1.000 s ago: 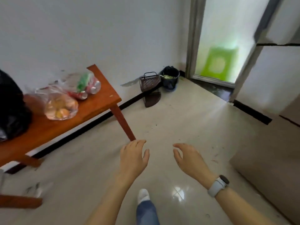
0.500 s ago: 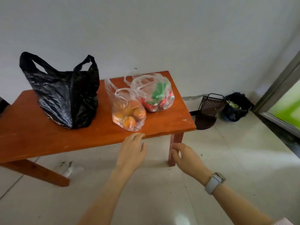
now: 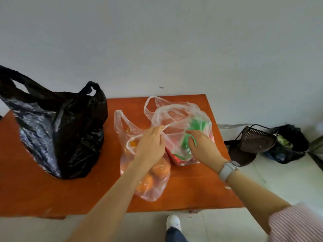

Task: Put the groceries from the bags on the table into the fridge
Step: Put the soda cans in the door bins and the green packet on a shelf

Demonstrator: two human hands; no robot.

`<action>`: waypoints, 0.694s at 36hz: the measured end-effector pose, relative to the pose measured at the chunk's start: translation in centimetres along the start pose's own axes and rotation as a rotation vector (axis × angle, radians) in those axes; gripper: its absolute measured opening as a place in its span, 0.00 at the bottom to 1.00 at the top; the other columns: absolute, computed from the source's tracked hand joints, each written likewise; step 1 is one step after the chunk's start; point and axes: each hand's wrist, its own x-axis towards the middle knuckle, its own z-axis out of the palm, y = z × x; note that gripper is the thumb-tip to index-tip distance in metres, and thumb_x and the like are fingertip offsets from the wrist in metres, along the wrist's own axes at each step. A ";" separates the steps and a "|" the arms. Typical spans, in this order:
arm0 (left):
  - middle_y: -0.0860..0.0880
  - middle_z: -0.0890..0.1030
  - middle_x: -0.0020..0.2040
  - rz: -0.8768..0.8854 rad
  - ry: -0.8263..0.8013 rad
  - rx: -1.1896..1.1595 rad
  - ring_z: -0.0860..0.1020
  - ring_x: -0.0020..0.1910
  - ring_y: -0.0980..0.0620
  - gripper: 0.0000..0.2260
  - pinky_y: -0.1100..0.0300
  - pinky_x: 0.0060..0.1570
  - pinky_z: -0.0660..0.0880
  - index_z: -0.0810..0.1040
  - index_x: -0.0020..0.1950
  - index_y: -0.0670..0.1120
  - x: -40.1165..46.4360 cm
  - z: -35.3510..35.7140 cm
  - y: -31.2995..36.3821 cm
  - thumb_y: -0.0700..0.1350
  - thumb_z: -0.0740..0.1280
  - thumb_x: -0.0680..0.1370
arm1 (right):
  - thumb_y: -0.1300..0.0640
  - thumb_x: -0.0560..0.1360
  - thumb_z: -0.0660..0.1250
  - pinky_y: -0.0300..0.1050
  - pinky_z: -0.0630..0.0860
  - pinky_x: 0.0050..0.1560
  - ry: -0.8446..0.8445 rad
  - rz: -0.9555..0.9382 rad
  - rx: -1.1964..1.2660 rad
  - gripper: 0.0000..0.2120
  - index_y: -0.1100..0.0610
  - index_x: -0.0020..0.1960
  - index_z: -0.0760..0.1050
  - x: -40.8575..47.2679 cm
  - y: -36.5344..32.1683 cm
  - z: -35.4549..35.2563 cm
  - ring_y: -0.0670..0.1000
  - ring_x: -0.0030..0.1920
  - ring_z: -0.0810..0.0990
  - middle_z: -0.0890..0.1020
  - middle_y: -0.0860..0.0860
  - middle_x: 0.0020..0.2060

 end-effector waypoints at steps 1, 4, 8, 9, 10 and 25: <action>0.45 0.75 0.63 -0.010 -0.015 -0.003 0.72 0.63 0.48 0.15 0.54 0.63 0.69 0.69 0.67 0.44 1.4 0.7 -0.5 0.41 0.56 0.80 | 0.60 0.79 0.55 0.47 0.66 0.64 -0.008 -0.026 -0.019 0.17 0.60 0.65 0.70 1.8 0.5 0.4 0.55 0.64 0.72 0.75 0.56 0.62; 0.45 0.73 0.66 -0.038 -0.093 0.030 0.70 0.65 0.48 0.16 0.53 0.65 0.67 0.68 0.69 0.45 4.7 2.7 -2.1 0.42 0.55 0.81 | 0.53 0.80 0.50 0.57 0.48 0.74 -0.093 -0.070 -0.177 0.20 0.54 0.71 0.62 6.2 1.7 2.1 0.52 0.74 0.57 0.64 0.50 0.72; 0.47 0.56 0.77 -0.075 -0.322 0.030 0.56 0.75 0.49 0.22 0.49 0.72 0.58 0.52 0.76 0.49 8.1 4.2 -3.6 0.48 0.50 0.82 | 0.46 0.80 0.44 0.63 0.35 0.71 -0.314 -0.118 -0.393 0.23 0.48 0.74 0.55 10.3 3.1 3.8 0.50 0.76 0.45 0.56 0.46 0.75; 0.48 0.51 0.78 -0.066 -0.408 0.062 0.52 0.76 0.49 0.23 0.48 0.73 0.54 0.48 0.77 0.50 8.6 4.6 -4.0 0.49 0.48 0.82 | 0.46 0.80 0.44 0.63 0.33 0.71 -0.355 -0.151 -0.421 0.22 0.47 0.72 0.60 10.9 3.5 4.2 0.50 0.76 0.48 0.60 0.46 0.74; 0.48 0.49 0.78 -0.044 -0.486 0.109 0.48 0.76 0.50 0.23 0.48 0.73 0.51 0.47 0.77 0.52 9.0 5.0 -4.5 0.51 0.47 0.83 | 0.46 0.79 0.44 0.63 0.32 0.71 -0.372 -0.194 -0.438 0.22 0.47 0.68 0.67 11.1 3.9 4.5 0.50 0.75 0.55 0.68 0.46 0.70; 0.55 0.79 0.49 0.253 -0.373 0.404 0.77 0.50 0.52 0.15 0.51 0.54 0.56 0.83 0.48 0.51 6.9 8.7 -6.5 0.55 0.58 0.78 | 0.44 0.79 0.51 0.44 0.73 0.38 -0.113 -0.293 -0.341 0.23 0.52 0.39 0.80 1.6 10.2 3.2 0.50 0.39 0.74 0.77 0.48 0.39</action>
